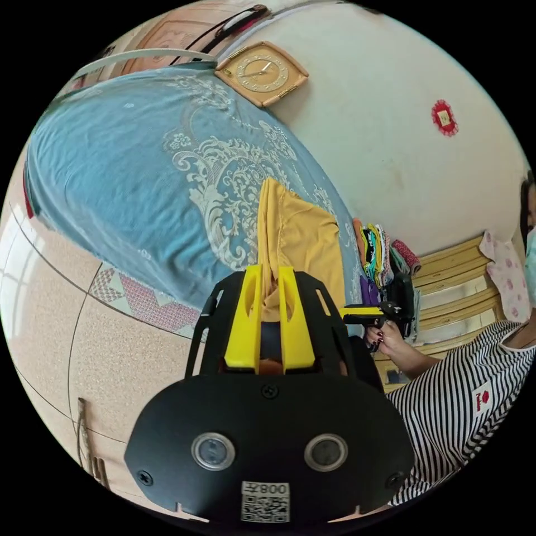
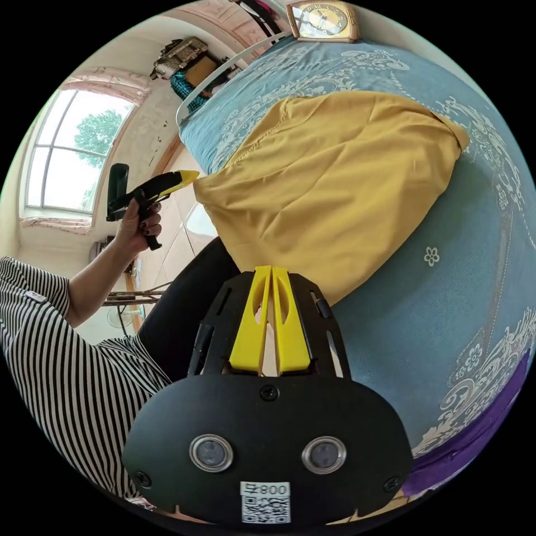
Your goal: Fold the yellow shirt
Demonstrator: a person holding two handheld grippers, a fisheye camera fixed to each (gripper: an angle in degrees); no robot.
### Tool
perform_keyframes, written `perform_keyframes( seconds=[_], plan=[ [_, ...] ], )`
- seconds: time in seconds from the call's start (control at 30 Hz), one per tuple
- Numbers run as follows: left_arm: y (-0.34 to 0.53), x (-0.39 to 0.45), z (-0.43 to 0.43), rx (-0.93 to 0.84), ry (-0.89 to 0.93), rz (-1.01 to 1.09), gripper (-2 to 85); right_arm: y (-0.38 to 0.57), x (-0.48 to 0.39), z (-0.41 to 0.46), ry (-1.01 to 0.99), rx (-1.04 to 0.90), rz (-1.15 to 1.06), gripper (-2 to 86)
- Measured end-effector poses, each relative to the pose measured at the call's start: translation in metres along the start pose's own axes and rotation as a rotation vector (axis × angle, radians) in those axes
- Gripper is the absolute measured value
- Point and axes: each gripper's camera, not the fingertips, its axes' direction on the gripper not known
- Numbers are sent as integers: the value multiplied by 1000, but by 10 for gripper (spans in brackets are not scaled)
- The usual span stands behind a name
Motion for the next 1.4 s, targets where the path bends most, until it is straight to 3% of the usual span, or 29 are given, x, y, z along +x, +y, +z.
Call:
perform_keyframes(
  seconds=[0.3,0.57,1.0,1.2,1.4],
  plan=[
    [11,-81,-27,-17,351,-256,124,23,15,9,40,-105,7,1],
    [-9,-99,-52,-86,412,-234,152,44,30,5,70,-160,12,1],
    [-39,-124,-93,-87,495,-214,41,80,76,-24,24,-154,74,1],
    [-49,-124,-114,-53,529,-222,29,109,104,-60,-168,-28,171,4],
    [-61,-116,-125,-27,586,-236,24,133,116,-78,-579,126,242,24]
  ],
)
